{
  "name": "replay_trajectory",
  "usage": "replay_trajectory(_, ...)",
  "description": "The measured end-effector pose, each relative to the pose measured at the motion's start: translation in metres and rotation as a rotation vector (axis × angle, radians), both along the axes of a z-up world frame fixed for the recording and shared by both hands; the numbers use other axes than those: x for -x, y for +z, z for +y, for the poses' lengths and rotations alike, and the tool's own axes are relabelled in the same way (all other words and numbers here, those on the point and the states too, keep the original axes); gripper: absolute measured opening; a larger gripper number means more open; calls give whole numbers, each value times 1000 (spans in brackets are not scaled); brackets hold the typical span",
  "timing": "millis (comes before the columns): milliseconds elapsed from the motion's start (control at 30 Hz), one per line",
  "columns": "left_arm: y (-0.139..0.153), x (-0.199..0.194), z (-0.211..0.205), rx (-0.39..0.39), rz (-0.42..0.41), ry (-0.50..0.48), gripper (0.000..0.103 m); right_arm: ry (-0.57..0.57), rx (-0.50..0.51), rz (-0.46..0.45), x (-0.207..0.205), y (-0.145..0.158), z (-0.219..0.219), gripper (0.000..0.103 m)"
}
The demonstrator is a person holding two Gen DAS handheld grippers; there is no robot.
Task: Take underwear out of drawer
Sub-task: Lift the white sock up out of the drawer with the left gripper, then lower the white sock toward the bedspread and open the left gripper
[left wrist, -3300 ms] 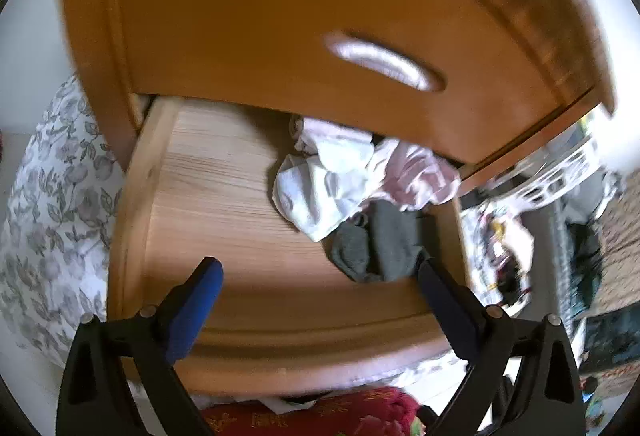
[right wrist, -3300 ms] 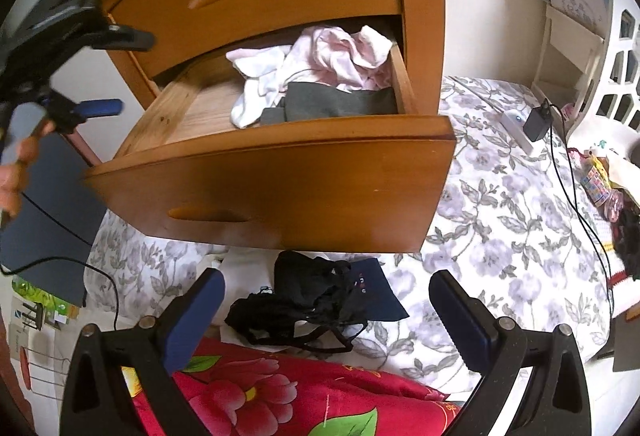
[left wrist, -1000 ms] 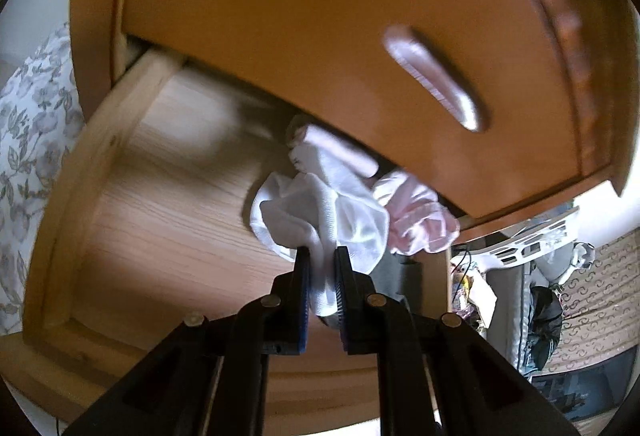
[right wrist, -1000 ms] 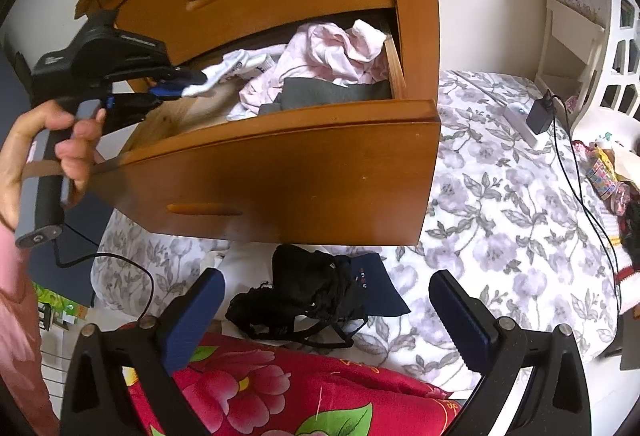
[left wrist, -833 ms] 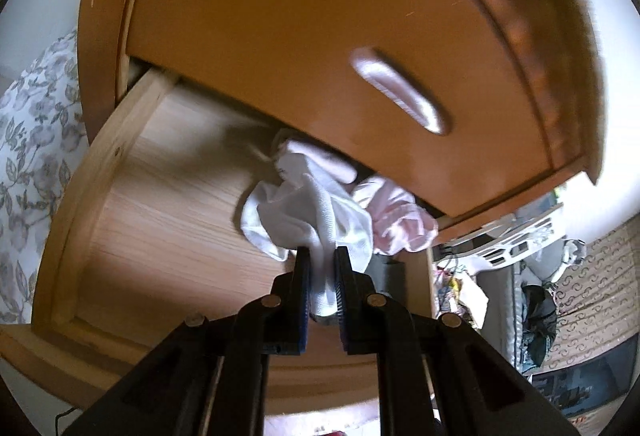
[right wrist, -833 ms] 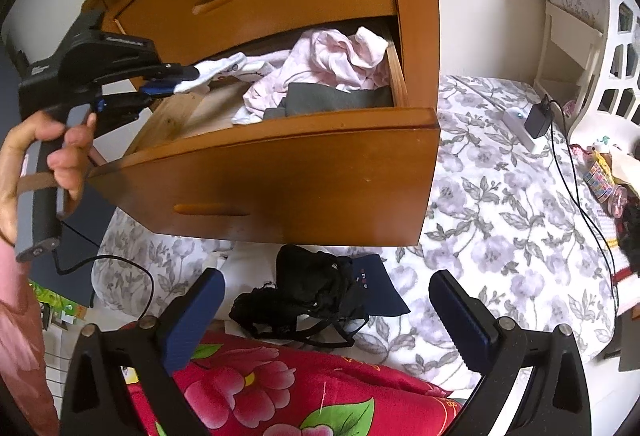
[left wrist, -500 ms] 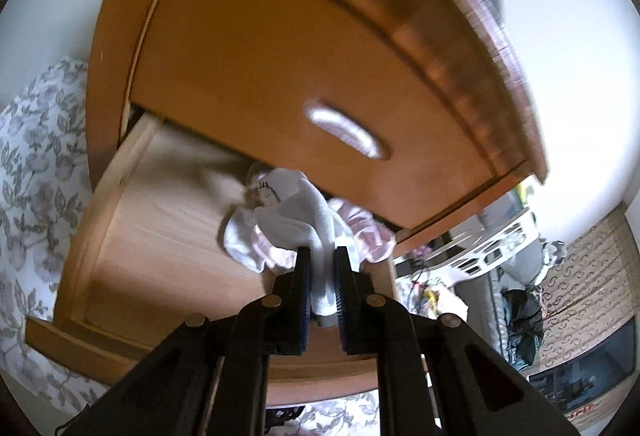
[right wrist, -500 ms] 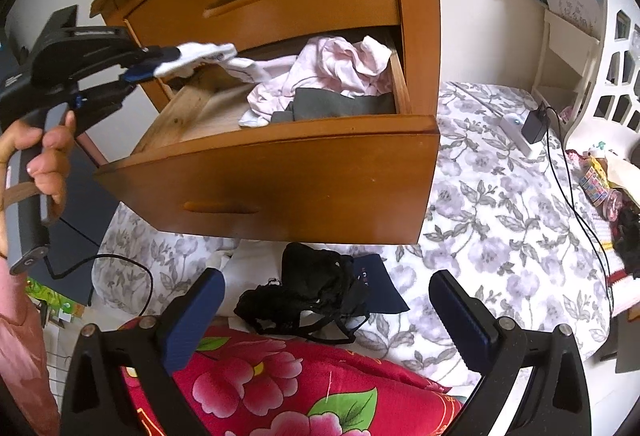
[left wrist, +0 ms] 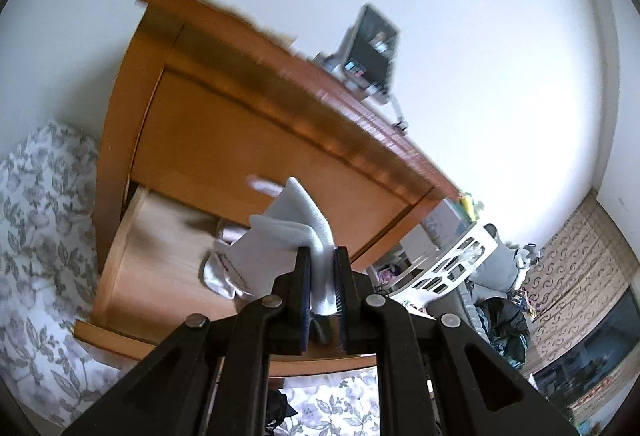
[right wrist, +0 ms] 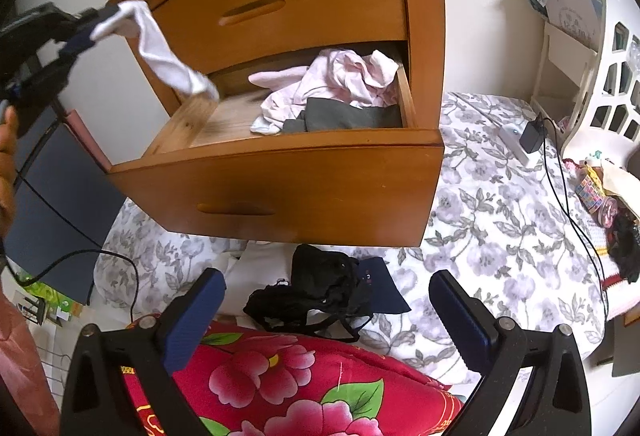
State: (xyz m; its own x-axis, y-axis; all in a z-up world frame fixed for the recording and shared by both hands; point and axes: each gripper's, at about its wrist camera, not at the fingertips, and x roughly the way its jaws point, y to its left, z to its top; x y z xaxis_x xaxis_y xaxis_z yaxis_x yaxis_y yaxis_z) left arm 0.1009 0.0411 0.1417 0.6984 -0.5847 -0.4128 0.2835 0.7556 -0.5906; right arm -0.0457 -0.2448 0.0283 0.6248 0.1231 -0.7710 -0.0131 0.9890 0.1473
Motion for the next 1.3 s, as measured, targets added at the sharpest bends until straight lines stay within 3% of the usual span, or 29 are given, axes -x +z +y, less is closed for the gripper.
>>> replay_trajectory(500, 61, 74, 21, -25, -143, 7, 11, 7, 11, -12, 6, 7, 7, 103)
replay_trajectory(800, 65, 96, 32, -54, -159, 12, 11, 11, 13, -19, 10, 12, 11, 103)
replay_trajectory(1033, 48, 105, 33, -86, -125, -9, 11, 12, 15, -27, 11, 15, 12, 103)
replay_trajectory(1300, -2, 90, 17, -105, 26, -82, 11, 16, 12, -20, 12, 14, 14, 103)
